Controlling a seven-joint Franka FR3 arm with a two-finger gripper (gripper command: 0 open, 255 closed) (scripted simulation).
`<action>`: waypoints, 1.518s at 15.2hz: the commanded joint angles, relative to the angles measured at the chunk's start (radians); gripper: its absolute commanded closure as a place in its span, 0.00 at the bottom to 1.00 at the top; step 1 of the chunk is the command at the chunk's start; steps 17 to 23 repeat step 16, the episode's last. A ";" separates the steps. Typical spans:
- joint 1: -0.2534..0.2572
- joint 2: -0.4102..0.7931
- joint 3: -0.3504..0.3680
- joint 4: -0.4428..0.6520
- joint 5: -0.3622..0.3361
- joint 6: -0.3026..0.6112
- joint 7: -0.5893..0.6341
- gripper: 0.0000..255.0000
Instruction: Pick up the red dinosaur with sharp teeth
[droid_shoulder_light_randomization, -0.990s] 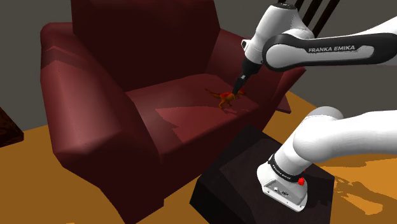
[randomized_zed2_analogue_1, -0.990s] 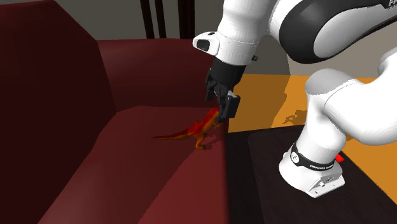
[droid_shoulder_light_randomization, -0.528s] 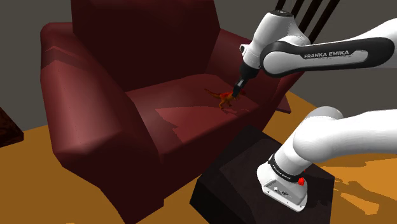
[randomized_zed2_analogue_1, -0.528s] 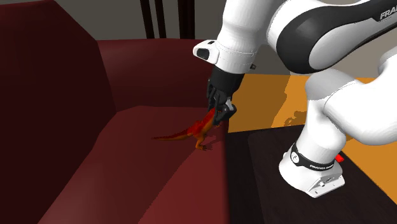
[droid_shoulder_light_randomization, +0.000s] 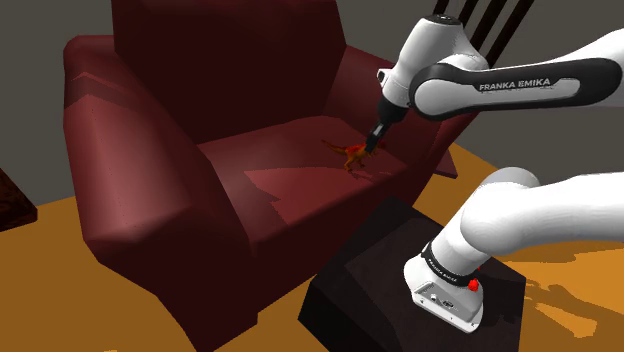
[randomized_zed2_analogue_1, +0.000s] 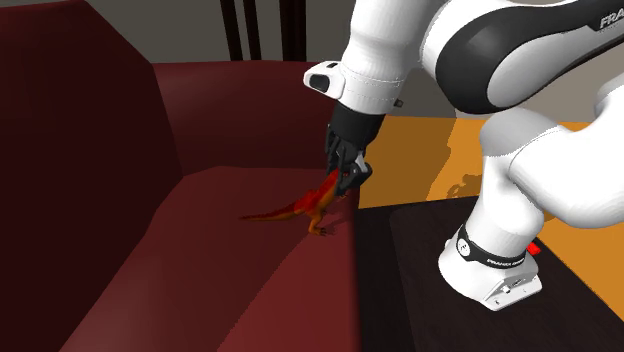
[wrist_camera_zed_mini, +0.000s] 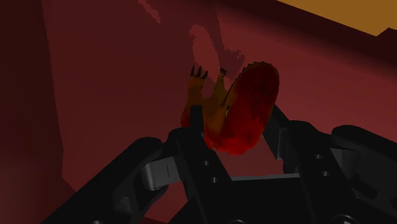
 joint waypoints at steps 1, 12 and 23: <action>0.000 -0.007 0.000 0.015 0.002 -0.023 -0.004 1.00; 0.008 -0.039 0.007 0.147 0.018 -0.186 -0.020 1.00; 0.009 -0.040 0.009 0.175 0.021 -0.215 -0.023 1.00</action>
